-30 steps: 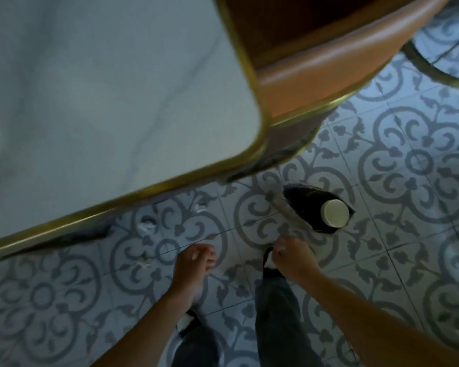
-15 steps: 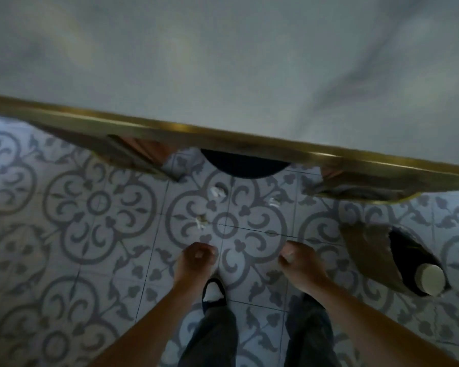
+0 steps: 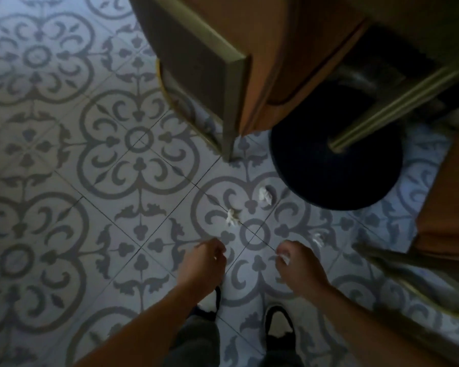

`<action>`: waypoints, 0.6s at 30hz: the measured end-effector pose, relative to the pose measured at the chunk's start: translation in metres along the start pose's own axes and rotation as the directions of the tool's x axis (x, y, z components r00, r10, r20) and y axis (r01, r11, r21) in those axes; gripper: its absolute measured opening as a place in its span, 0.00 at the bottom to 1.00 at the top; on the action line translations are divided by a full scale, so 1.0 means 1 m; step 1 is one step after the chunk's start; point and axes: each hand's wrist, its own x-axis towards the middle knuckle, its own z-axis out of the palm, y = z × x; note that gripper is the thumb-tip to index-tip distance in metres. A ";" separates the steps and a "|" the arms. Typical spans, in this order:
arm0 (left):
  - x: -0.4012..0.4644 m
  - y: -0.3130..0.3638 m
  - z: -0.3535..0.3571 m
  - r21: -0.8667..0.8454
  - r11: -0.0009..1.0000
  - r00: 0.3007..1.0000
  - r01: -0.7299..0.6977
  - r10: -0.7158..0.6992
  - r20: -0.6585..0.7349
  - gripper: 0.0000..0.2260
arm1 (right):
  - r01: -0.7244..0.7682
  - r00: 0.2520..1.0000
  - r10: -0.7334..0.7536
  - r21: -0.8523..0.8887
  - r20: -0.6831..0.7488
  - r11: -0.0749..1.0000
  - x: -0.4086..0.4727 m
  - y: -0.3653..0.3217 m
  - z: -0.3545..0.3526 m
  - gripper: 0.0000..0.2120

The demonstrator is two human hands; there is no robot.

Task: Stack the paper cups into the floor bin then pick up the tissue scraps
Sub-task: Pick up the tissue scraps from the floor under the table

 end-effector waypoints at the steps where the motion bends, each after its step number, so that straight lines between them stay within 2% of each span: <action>1: 0.011 -0.009 0.007 0.044 0.999 1.000 -0.027 0.026 0.007 0.11 | 0.004 1.000 -0.004 -0.037 -0.003 0.999 0.014 0.002 0.008 0.05; 5: 0.067 -0.036 0.032 0.156 0.977 0.988 -0.147 0.140 0.059 0.15 | 0.067 0.998 -0.068 -0.162 0.003 0.985 0.080 0.016 0.037 0.15; 9: 0.132 -0.060 0.059 0.276 0.929 0.969 -0.247 0.242 0.053 0.15 | 0.153 0.988 -0.155 -0.253 0.014 0.955 0.155 0.034 0.065 0.17; 13: 0.193 -0.080 0.090 0.415 0.839 0.934 -0.351 0.343 0.097 0.17 | 0.213 0.976 -0.218 -0.354 0.026 0.911 0.225 0.055 0.088 0.18; 16: 0.230 -0.089 0.113 0.539 0.721 0.894 -0.435 0.416 0.166 0.21 | 0.267 0.961 -0.269 -0.506 0.071 0.820 0.265 0.067 0.097 0.19; 18: 0.247 -0.090 0.126 0.646 0.558 0.843 -0.520 0.457 0.284 0.23 | 0.303 0.941 -0.330 -0.614 0.072 0.729 0.285 0.071 0.097 0.20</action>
